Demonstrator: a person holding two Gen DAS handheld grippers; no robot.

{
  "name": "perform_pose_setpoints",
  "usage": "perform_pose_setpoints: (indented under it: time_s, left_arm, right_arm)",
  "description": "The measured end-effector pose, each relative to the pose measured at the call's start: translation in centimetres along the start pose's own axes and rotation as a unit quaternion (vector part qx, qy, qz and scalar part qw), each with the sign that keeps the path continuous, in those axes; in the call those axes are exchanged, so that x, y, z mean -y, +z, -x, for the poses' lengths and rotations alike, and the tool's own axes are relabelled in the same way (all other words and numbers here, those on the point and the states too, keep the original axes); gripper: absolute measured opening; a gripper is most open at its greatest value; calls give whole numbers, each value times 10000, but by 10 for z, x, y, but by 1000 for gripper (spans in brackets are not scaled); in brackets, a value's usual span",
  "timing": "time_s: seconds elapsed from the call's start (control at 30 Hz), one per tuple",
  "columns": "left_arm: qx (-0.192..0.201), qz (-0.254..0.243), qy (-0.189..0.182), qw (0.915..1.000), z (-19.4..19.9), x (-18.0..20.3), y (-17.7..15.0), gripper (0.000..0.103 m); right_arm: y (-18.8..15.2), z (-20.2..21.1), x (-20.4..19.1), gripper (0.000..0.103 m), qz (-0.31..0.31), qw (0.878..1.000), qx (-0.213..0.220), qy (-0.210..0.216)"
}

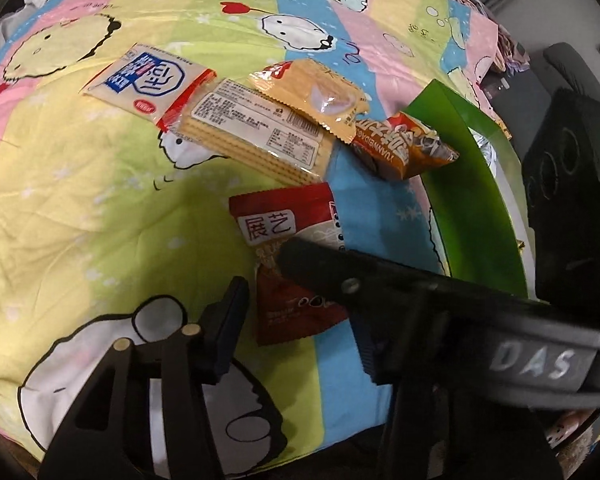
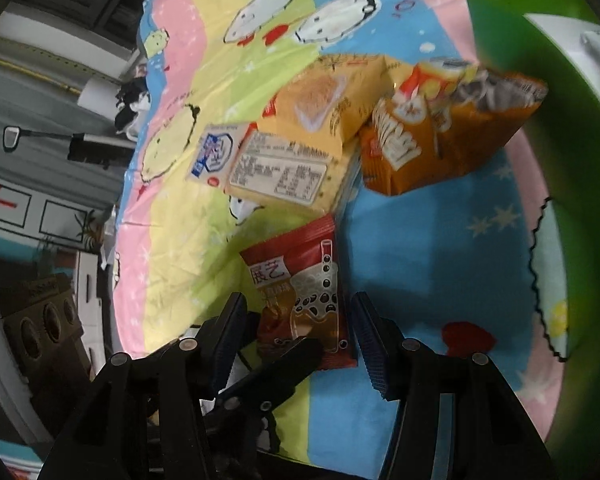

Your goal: Organize snacks

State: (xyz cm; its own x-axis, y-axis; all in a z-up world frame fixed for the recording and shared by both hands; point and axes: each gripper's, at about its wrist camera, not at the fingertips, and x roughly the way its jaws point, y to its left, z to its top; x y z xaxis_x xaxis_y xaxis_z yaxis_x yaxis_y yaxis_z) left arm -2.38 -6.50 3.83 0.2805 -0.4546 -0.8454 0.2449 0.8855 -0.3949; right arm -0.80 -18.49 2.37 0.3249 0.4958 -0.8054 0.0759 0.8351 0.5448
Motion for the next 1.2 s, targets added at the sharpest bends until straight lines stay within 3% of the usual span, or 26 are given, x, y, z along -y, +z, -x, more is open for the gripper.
perform_pose_setpoints:
  time_s: [0.23,0.33,0.57,0.83,1.03,1.2]
  left_arm:
    - [174,-254,192,9993,2,11,-2,42]
    - [335,-385,201,9985,12,20,-1,42]
    - [961,-899,58,9913,47,58,11,41]
    - [1602,-1555,-150,9746,75,116,23,41]
    - [1680,-2039,-297,9640,70,155,36,41]
    - [1474,-2283,-458,9613,46,178,46,41]
  right_arm:
    - [-2,3,-2,42,126,9997,107,-154]
    - [-2,13,-3,42,117,9996,242,-93]
    - [-1,77,-14,42,231,9936,1101,-61]
    - [1,153,-7,42,263,9782,2061,-53]
    - [5,187,13,42,67,9680,2504,-146]
    - [9,196,40,42,-250,9641,2632,-237]
